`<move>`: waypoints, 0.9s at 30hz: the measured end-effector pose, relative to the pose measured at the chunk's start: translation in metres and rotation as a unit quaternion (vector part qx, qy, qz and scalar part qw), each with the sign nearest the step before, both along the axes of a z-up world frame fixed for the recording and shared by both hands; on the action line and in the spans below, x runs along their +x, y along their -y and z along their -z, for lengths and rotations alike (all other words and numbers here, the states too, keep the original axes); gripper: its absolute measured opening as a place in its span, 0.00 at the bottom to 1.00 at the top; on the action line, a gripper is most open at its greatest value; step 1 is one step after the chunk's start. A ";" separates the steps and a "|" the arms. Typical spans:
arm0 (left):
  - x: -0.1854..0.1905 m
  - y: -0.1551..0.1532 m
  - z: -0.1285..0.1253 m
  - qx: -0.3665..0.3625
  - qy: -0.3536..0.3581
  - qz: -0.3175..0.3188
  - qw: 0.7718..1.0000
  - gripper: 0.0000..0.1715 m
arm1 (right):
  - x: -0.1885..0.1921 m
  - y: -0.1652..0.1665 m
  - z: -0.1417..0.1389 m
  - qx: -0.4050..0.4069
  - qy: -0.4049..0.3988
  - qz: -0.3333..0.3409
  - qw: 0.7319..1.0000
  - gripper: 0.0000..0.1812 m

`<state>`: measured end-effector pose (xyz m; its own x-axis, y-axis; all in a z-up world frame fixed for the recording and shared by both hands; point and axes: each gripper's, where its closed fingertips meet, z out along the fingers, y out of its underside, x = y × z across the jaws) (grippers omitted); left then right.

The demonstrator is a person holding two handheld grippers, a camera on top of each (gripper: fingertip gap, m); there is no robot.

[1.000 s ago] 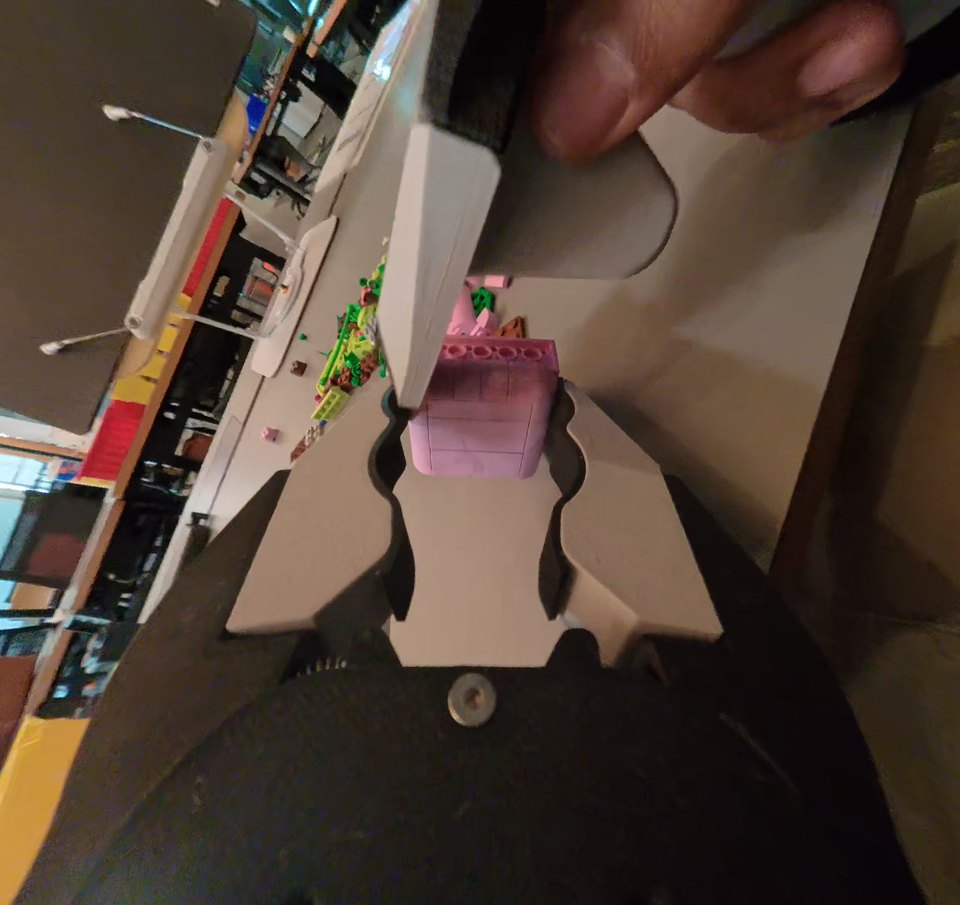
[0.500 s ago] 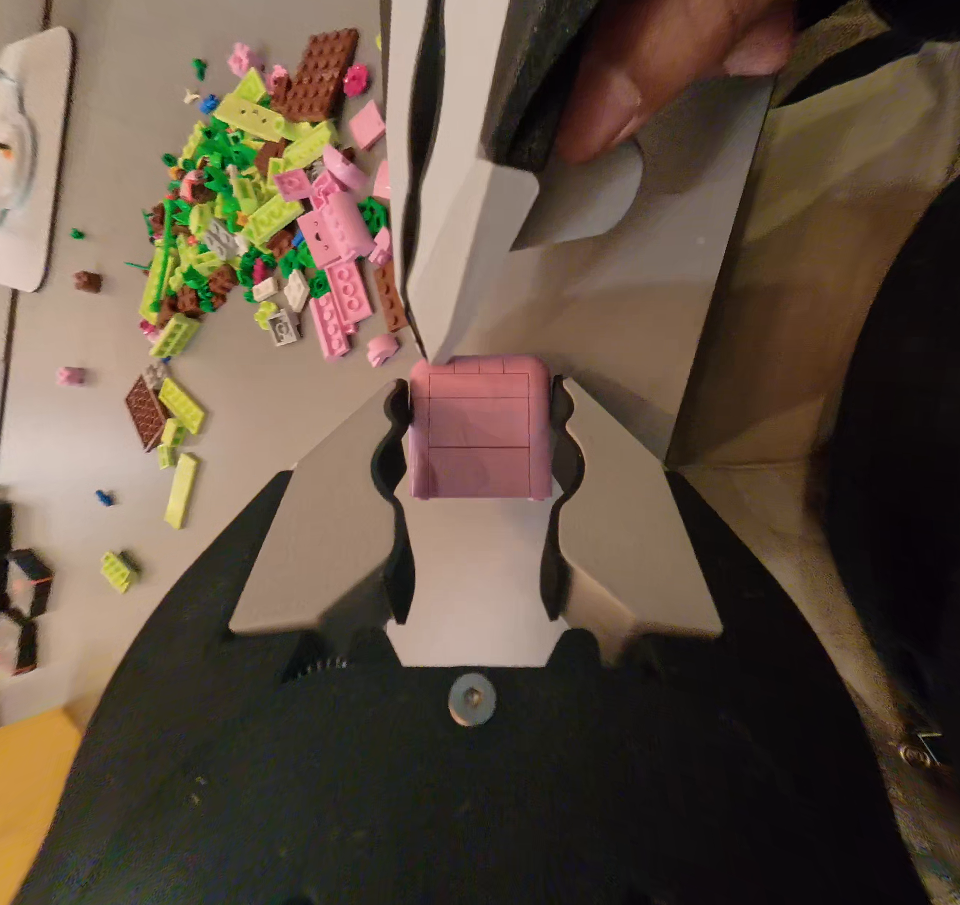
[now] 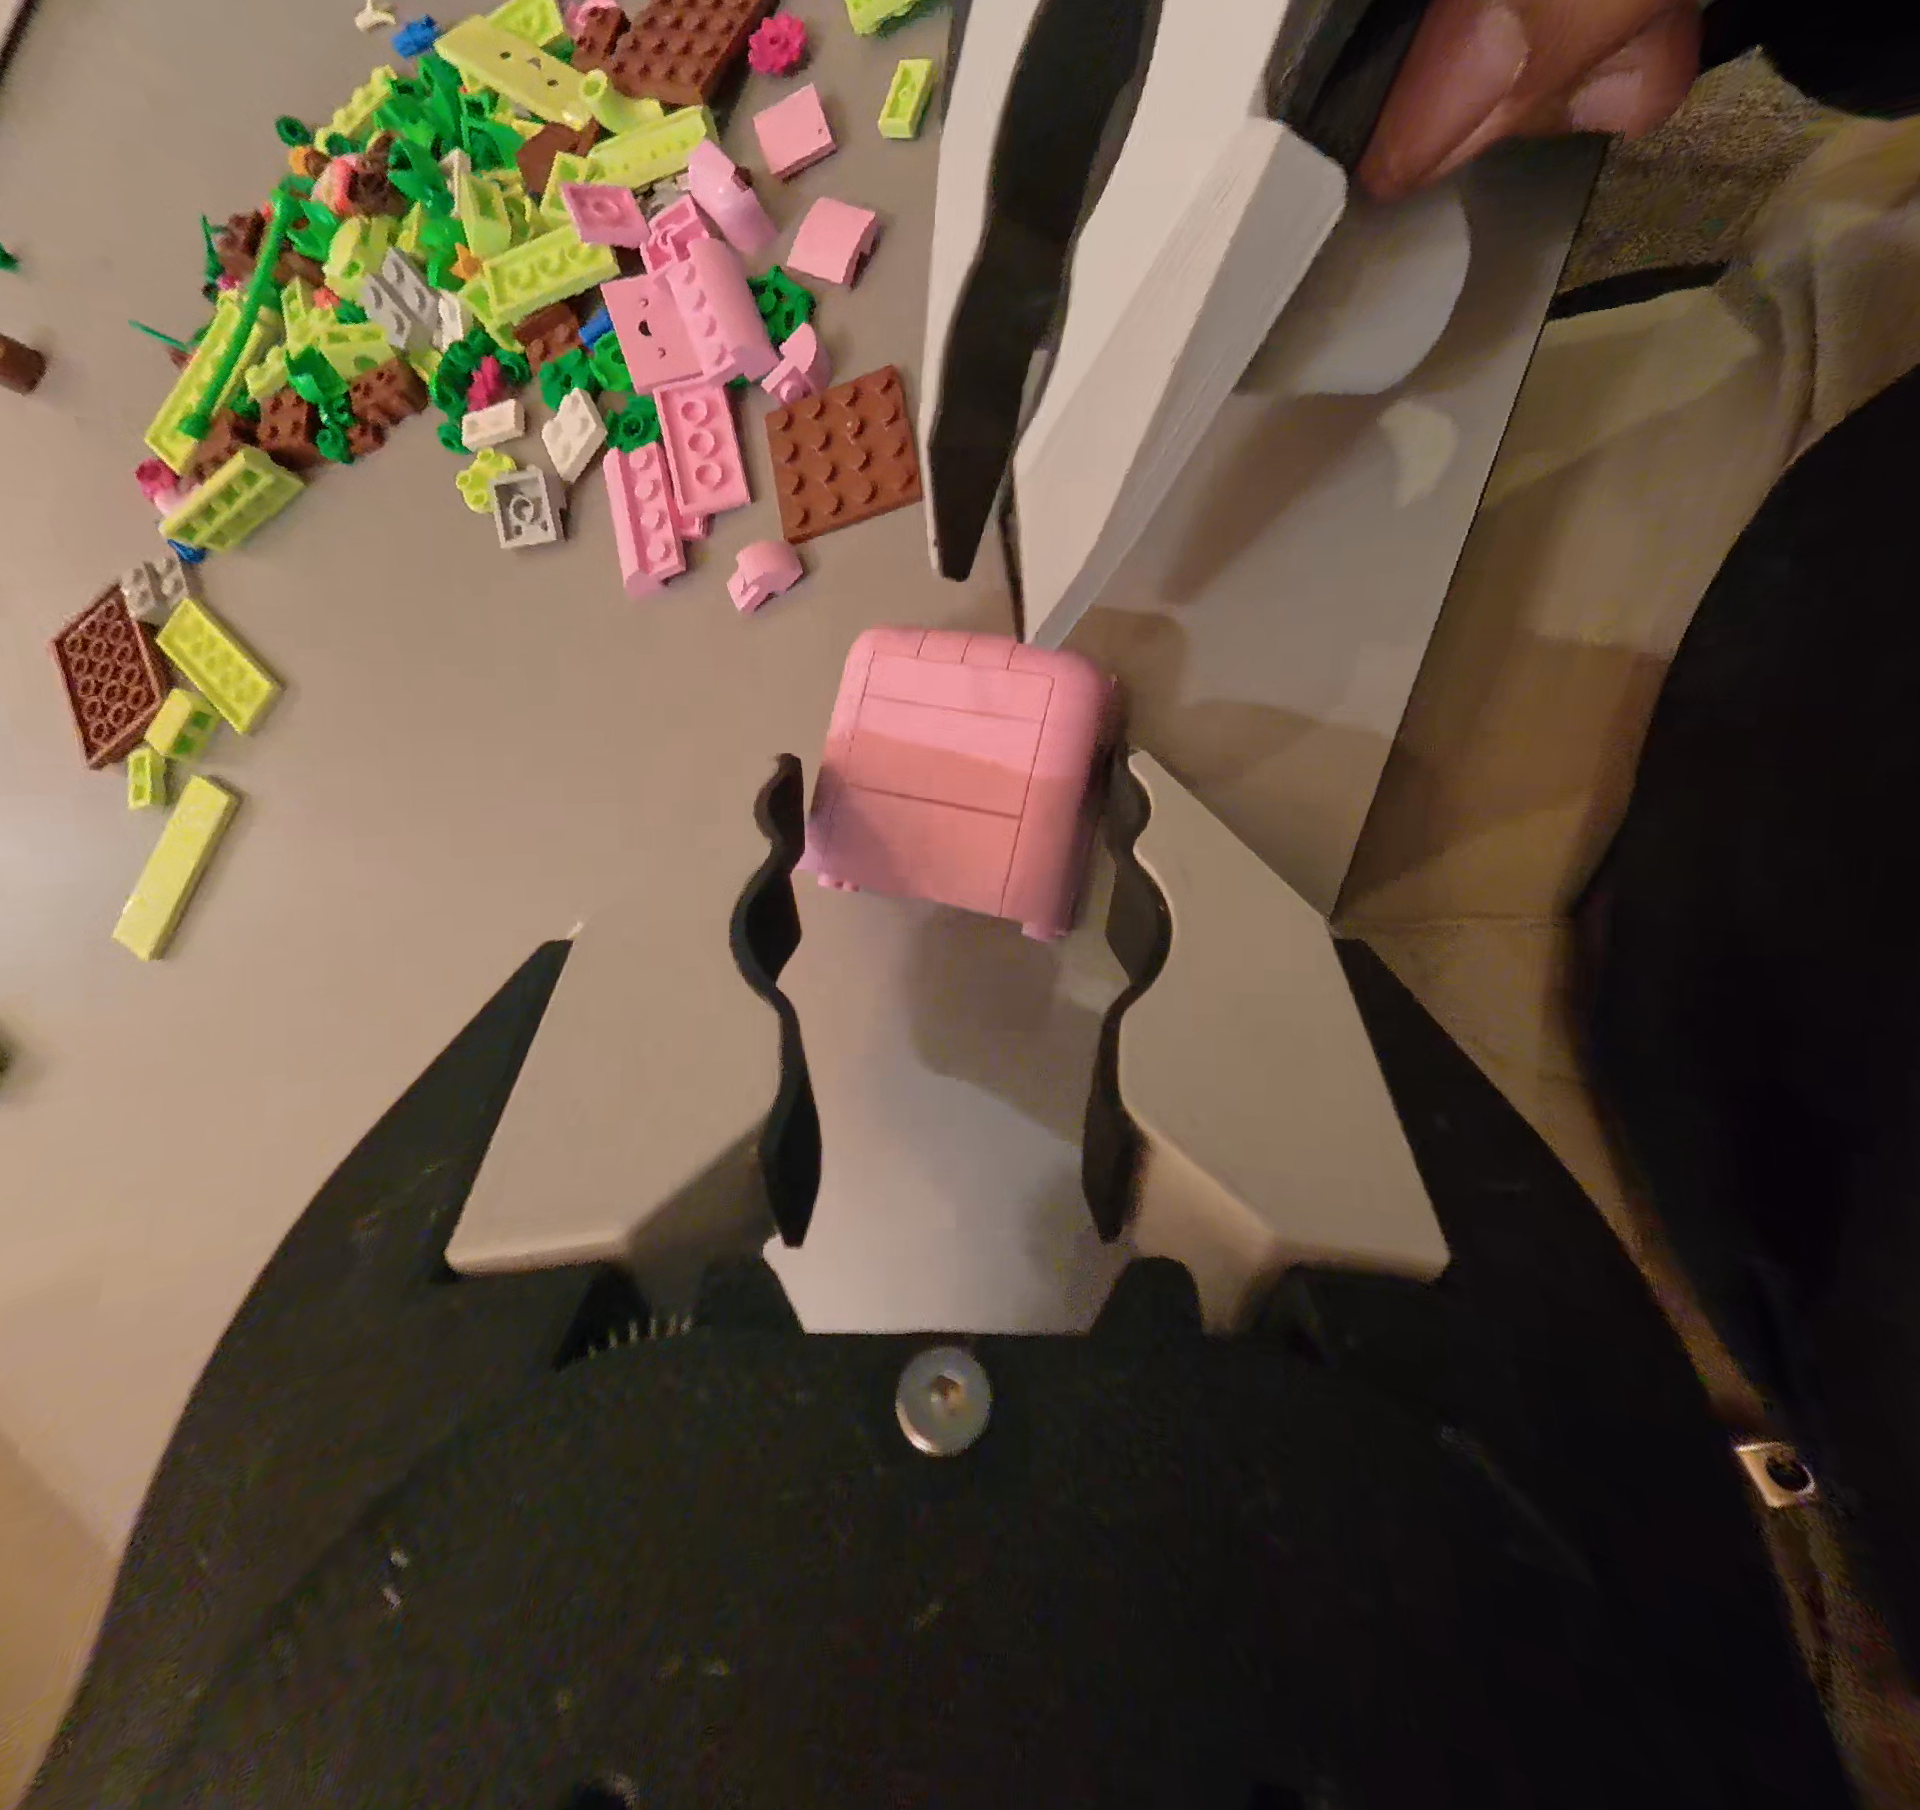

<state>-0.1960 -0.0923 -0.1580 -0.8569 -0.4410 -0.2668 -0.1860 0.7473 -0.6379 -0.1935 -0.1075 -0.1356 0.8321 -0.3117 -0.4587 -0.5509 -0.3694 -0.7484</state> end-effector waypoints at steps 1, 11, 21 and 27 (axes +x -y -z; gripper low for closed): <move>0.001 -0.003 0.000 0.001 0.001 -0.004 1.000 0.35 | -0.001 -0.001 0.001 -0.004 -0.002 -0.004 1.000 0.13; 0.015 -0.044 -0.019 -0.065 -0.017 -0.058 0.996 0.35 | -0.034 -0.023 -0.013 0.043 0.009 -0.089 0.995 0.13; 0.025 -0.005 0.000 -0.083 -0.030 -0.087 0.992 0.51 | 0.013 0.002 -0.017 -0.093 0.429 -0.060 0.896 0.19; 0.025 -0.004 0.000 -0.081 -0.028 -0.085 0.993 0.36 | 0.017 -0.003 0.004 -0.176 0.579 -0.133 0.785 0.17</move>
